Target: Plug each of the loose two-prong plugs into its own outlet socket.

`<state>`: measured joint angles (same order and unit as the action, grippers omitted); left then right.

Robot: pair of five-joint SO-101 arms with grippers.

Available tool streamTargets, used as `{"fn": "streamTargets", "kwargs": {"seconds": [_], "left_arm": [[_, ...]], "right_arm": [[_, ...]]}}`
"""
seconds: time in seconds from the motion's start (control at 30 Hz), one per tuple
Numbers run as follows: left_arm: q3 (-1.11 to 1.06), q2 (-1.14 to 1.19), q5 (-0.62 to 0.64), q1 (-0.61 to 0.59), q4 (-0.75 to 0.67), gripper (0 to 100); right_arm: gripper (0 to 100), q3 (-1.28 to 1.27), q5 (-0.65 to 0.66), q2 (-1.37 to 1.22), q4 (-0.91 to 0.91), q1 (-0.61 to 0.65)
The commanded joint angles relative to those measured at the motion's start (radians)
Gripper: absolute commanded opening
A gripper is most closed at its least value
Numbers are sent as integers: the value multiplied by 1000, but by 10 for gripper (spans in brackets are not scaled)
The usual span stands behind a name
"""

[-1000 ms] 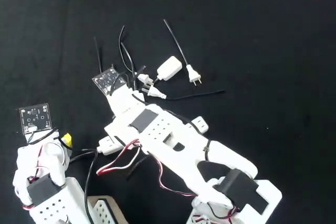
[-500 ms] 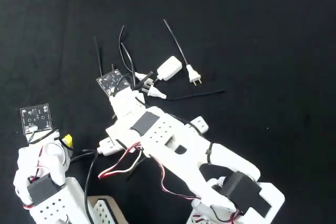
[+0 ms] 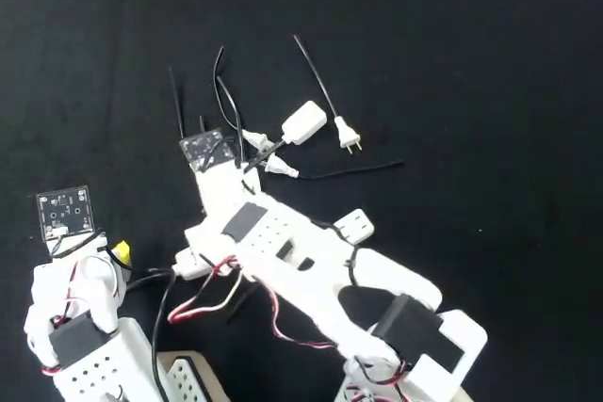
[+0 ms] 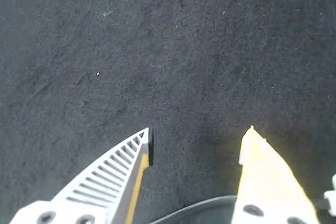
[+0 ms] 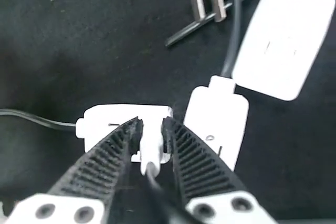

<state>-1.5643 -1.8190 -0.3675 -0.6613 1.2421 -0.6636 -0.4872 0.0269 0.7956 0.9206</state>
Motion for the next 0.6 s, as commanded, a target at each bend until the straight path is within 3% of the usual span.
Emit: {"fn": "streamTargets", "kwargs": {"seconds": [0.0, 0.13, 0.37, 0.57], "left_arm": [[5, -6, -6, 2, -20, 277], [5, -6, -8, 2, -18, 278], [5, -6, -74, 68, -9, 278], [35, -6, -77, 170, -8, 278]], "right_arm": [[12, 1, -6, -39, 0, 64], [21, 7, 58, -39, 0, 69], [240, 124, 63, -38, 144, 38], [257, 203, 64, 8, 282, 37]]}}
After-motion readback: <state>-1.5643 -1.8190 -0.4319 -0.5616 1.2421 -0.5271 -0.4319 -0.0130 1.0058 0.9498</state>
